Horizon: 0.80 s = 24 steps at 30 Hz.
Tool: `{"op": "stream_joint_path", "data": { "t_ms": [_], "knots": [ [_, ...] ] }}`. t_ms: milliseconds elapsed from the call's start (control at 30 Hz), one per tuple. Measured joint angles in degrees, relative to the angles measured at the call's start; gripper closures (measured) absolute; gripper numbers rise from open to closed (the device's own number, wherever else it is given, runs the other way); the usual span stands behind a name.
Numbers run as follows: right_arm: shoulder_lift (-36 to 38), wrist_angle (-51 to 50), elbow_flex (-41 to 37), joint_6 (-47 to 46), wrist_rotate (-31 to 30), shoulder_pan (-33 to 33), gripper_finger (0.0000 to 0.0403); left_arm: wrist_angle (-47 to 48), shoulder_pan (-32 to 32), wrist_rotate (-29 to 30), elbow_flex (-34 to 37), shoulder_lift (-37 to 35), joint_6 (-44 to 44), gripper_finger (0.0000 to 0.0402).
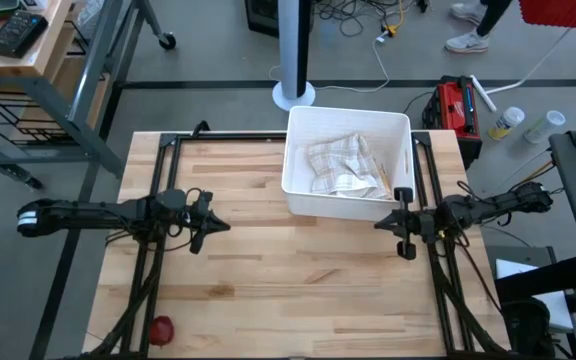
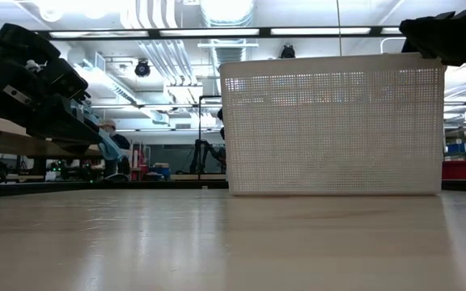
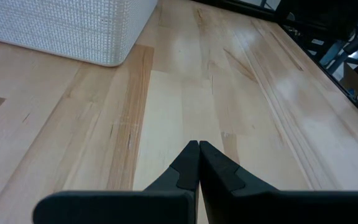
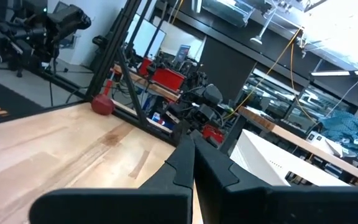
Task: Fold towel
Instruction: Return to Home Position
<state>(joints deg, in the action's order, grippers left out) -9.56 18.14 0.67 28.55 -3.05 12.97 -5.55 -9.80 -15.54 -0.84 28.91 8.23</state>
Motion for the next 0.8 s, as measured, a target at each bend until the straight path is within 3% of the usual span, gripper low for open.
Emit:
{"op": "stream_joint_path", "data": {
  "t_ms": [800],
  "knots": [
    [0.0,0.1,0.0,-0.5,0.0,0.0,0.0403,0.0,0.0,0.0,0.0,0.0,0.0,0.0402]
  ]
}}
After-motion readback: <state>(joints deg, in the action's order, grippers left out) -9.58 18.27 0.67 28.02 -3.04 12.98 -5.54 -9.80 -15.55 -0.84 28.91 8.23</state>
